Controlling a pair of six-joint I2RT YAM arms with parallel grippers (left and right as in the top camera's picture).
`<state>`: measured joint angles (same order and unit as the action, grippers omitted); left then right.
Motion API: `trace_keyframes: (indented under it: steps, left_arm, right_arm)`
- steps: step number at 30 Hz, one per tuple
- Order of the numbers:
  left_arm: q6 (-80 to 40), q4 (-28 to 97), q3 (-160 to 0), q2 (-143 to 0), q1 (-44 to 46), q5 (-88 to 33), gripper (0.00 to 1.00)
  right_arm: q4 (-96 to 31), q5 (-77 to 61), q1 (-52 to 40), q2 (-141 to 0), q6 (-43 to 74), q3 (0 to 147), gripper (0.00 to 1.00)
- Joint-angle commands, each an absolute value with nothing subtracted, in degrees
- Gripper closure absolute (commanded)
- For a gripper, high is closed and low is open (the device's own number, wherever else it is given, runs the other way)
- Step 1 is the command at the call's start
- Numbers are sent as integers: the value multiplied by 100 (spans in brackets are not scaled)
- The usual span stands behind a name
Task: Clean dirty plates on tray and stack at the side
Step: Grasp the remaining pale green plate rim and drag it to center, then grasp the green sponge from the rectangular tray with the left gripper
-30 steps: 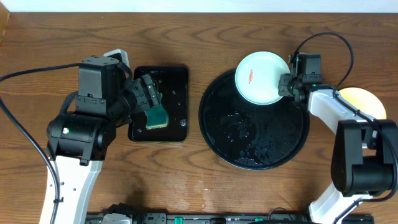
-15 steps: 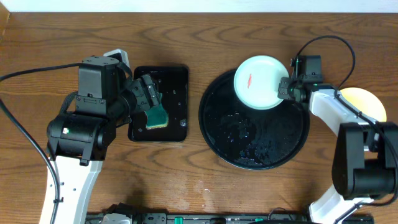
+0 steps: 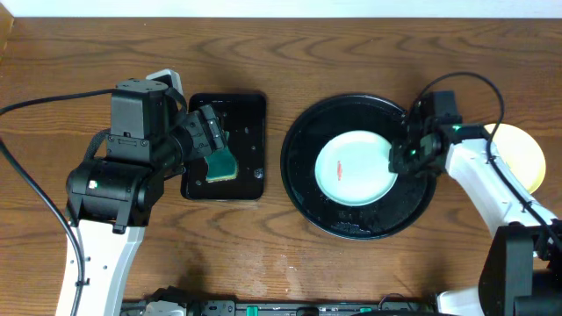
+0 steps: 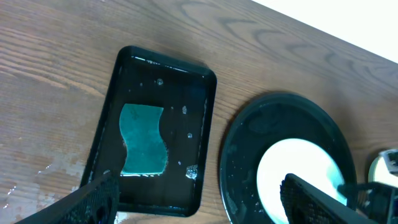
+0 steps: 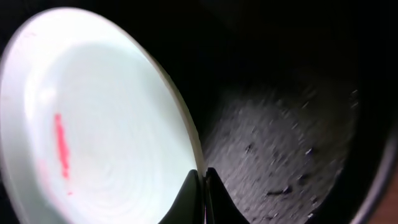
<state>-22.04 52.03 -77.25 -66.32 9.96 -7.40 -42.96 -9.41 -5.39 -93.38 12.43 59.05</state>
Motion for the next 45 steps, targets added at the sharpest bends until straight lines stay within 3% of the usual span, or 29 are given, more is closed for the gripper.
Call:
trace_keyframes:
  steps: [1, 3, 5, 8, 13, 21, 27, 29, 30, 36, 45]
  left_arm:
    - [-2143, 5188, -7824, -6635, 982, -775, 17]
    - [-2143, 5186, -7824, -6635, 982, -773, 16]
    - [-2143, 5188, -7824, -6635, 982, -773, 17]
    - [-2143, 5188, -7824, -6635, 982, -775, 16]
    - [-2143, 5188, -7824, -6635, 982, -775, 17]
    - [-2156, 5177, -7819, -6639, 982, -753, 16]
    - [-2154, 5341, -7819, -6639, 982, -799, 17]
    - [-2080, 5411, -7789, -6665, 982, -797, 17]
    - [-2080, 5454, -7760, -6689, 985, -797, 17]
    - [-2082, 5769, -7325, -7190, 1004, -475, 20]
    - [-2102, 5127, -6906, -8914, 1004, -189, 25]
  right_arm:
    - [-4158, -1052, -676, -9402, 1319, 5599, 99]
    - [-3938, -1050, -687, -9402, 1326, 5437, 95]
    - [-3841, -845, -670, -9402, 1323, 5398, 66]
    - [-3730, -714, -585, -9393, 1219, 5474, 60]
    - [-3680, -864, -486, -9393, 696, 5629, 61]
    - [-3570, -906, -622, -9598, 698, 5341, 70]
    - [-2915, -913, -622, -9863, 729, 5028, 84]
    - [-2827, -897, -622, -9924, 768, 4998, 97]
    - [-2816, -897, -622, -9929, 766, 4998, 99]
    - [-2751, -705, -600, -9922, 770, 5004, 99]
    - [-2808, -585, -582, -9922, 810, 5004, 99]
